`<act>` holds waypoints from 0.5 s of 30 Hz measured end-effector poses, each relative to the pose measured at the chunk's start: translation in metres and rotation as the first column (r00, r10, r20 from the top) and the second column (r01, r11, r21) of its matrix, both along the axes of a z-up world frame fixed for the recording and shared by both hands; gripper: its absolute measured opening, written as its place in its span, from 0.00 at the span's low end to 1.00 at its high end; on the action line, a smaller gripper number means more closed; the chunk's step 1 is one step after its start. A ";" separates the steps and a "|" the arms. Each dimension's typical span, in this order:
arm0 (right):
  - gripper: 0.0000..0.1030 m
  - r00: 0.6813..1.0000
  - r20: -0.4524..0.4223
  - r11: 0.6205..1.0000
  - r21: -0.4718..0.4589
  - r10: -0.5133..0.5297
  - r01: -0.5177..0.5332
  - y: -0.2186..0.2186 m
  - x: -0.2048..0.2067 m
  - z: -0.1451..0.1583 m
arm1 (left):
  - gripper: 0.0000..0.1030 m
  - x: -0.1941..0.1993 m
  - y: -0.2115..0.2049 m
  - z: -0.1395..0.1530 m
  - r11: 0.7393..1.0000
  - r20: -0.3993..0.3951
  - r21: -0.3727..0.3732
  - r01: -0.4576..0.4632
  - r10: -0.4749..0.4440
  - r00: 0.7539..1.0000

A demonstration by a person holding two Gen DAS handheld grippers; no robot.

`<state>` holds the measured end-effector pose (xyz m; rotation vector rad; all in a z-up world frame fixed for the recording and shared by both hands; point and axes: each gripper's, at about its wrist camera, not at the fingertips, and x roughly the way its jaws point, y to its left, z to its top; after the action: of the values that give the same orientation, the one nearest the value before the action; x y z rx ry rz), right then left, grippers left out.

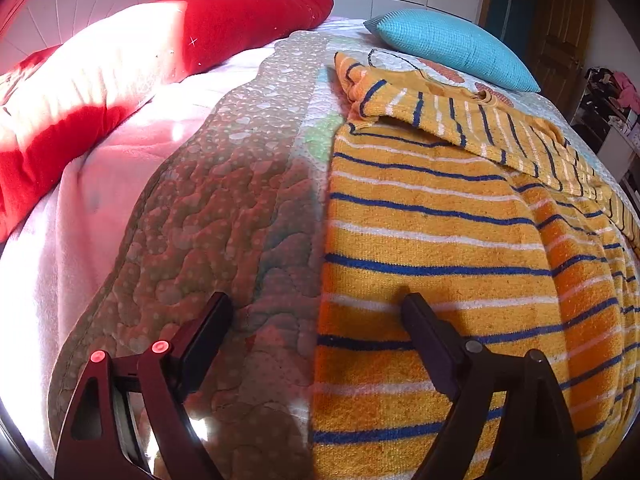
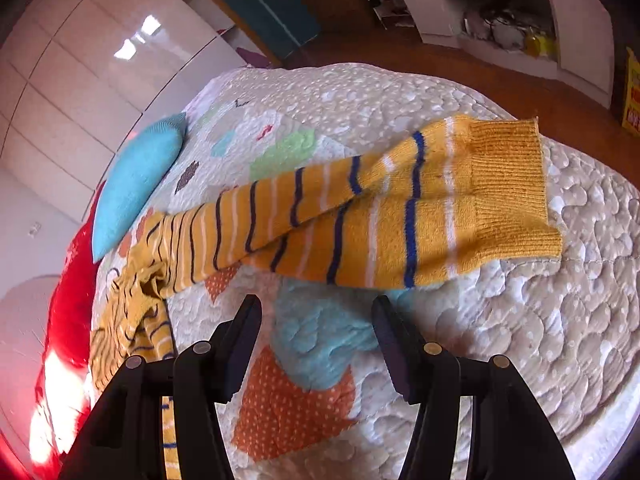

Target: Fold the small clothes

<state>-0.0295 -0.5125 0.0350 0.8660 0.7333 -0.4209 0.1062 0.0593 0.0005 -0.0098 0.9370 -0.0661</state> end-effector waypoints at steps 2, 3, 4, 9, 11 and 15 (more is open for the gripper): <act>0.60 0.998 0.052 0.997 0.062 -0.043 0.040 -0.013 0.002 -0.002 | 0.85 0.000 -0.001 0.000 1.000 0.002 0.005 -0.001 0.001 1.000; 0.60 0.996 0.070 0.994 0.092 -0.062 0.056 -0.017 0.003 -0.001 | 0.85 0.000 -0.001 0.000 1.000 0.003 0.007 -0.001 0.001 1.000; 0.60 0.994 0.078 0.991 0.117 -0.074 0.064 -0.020 0.005 0.000 | 0.86 0.000 -0.001 0.000 1.000 0.003 0.006 -0.001 0.001 1.000; 0.60 0.998 0.065 0.997 0.071 -0.025 0.020 -0.006 0.000 0.021 | 0.87 0.001 -0.001 -0.001 1.000 0.001 0.012 -0.001 0.001 1.000; 0.60 0.992 0.124 0.998 0.059 -0.010 0.003 0.000 -0.009 0.033 | 0.88 0.002 -0.002 -0.002 1.000 -0.002 0.018 -0.001 0.001 1.000; 0.60 0.987 0.158 0.998 0.055 -0.024 0.016 -0.009 -0.001 0.043 | 0.90 0.003 -0.002 -0.002 1.000 -0.004 0.025 -0.005 0.005 1.000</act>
<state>-0.0303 -0.5218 0.0776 0.9466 0.5913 -0.3466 0.1092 0.0571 -0.0014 0.0109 0.9417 -0.0497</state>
